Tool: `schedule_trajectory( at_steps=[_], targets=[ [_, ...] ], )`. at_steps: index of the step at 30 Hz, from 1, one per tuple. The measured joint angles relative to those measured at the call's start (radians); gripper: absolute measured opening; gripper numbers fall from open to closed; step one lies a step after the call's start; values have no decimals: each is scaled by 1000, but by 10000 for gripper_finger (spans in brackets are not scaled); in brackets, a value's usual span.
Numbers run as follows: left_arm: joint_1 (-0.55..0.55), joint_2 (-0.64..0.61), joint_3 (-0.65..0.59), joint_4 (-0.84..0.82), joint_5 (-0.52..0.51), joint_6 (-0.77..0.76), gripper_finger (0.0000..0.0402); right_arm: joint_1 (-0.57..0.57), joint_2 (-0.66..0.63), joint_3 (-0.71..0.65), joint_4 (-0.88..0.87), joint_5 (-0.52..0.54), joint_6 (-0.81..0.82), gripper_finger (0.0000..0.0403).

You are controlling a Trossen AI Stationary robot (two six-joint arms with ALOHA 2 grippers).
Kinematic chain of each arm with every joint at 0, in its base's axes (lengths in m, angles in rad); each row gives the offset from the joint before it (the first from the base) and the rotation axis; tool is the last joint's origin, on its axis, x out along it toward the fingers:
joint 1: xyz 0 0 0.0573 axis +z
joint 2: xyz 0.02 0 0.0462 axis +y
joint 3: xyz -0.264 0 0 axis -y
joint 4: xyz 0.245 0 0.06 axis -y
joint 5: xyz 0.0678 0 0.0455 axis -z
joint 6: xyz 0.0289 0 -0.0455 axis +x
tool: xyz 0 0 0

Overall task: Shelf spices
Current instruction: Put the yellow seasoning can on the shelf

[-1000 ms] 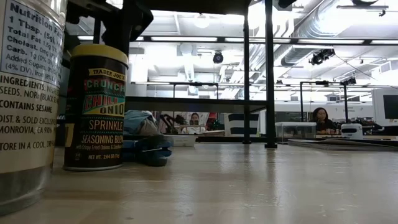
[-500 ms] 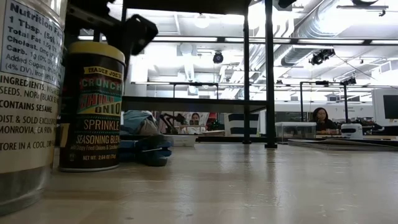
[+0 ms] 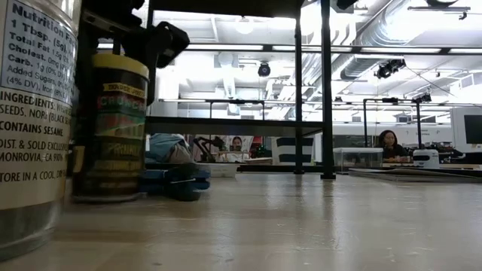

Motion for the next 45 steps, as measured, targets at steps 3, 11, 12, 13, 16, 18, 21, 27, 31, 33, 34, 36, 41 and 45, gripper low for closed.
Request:
schedule_trajectory(
  at_steps=[3,11,12,13,16,18,21,27,31,33,34,36,41,45],
  targets=[
    [10,-86,0,-32,-99,-49,219,0,0,0,74,-2,-14,1],
    [73,-462,1,-1,-375,-159,219,-74,53,0,456,-91,-270,1],
    [77,-506,1,-1,-410,-174,219,-94,69,0,505,-106,-314,5],
    [81,-545,1,-1,-438,-181,219,-115,85,0,561,-128,-356,11],
    [87,-631,1,-3,-490,-191,219,-177,138,0,754,-252,-499,53],
    [88,-658,2,-4,-506,-191,219,-208,179,0,870,-327,-603,95],
    [89,-661,2,-22,-511,-206,219,-242,225,7,983,-343,-700,168],
    [89,-623,2,-57,-508,-215,219,-292,261,88,946,-285,-817,282],
    [93,-596,2,-44,-509,-186,219,-311,262,95,901,-280,-915,313],
    [97,-584,2,-38,-514,-167,219,-320,262,95,878,-286,-927,316],
    [101,-579,2,-37,-520,-160,219,-325,265,95,872,-292,-928,316],
    [114,-573,2,-36,-528,-153,219,-333,273,96,871,-318,-937,317],
    [155,-563,1,7,-512,-121,219,-341,296,96,875,-325,-1033,317],
    [176,-556,1,43,-498,-116,219,-356,315,96,897,-321,-1048,317]
  ],
)
